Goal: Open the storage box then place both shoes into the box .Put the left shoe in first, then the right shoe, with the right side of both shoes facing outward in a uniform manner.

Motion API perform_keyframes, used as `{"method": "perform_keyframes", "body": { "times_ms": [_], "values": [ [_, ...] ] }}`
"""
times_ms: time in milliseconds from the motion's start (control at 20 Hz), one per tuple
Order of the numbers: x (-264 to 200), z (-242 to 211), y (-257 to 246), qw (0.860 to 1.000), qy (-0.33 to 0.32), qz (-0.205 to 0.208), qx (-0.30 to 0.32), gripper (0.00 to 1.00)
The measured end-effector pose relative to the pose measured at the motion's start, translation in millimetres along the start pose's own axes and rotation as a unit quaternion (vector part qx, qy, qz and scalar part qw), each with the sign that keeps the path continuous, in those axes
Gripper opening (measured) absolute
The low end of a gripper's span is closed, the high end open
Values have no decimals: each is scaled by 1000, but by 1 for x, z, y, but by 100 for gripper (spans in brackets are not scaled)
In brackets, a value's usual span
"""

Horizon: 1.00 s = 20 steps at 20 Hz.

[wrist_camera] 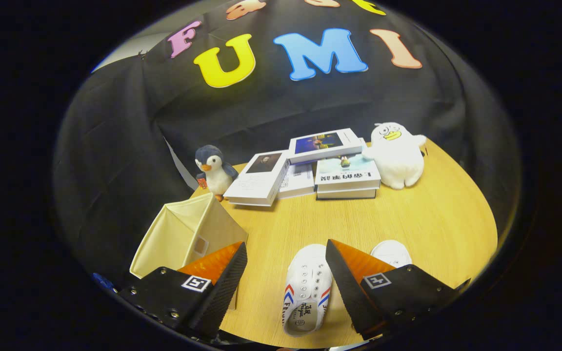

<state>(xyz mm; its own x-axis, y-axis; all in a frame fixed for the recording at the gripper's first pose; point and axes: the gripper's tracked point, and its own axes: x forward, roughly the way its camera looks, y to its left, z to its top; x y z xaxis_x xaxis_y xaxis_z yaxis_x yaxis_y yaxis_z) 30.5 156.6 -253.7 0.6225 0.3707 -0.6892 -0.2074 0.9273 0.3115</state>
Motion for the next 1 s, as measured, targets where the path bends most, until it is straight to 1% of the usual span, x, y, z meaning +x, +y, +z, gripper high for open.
{"method": "perform_keyframes", "body": {
  "times_ms": [200, 500, 550, 600, 650, 800, 850, 900, 1000],
  "values": [
    [17, -32, -26, 999, 40, -20, -2, 98],
    [36, -77, -51, 994, 104, -32, 7, 97],
    [39, -84, -53, 993, 116, -31, 7, 96],
    [41, -90, -55, 991, 127, -31, 8, 86],
    [43, -96, -56, 990, 137, -32, 8, 83],
    [47, -107, -58, 987, 155, -33, 7, 83],
    [51, -108, -55, 987, 156, -30, 15, 83],
    [51, -109, -56, 987, 160, -30, 20, 73],
    [52, -109, -57, 986, 162, -29, 28, 72]
  ]
}}
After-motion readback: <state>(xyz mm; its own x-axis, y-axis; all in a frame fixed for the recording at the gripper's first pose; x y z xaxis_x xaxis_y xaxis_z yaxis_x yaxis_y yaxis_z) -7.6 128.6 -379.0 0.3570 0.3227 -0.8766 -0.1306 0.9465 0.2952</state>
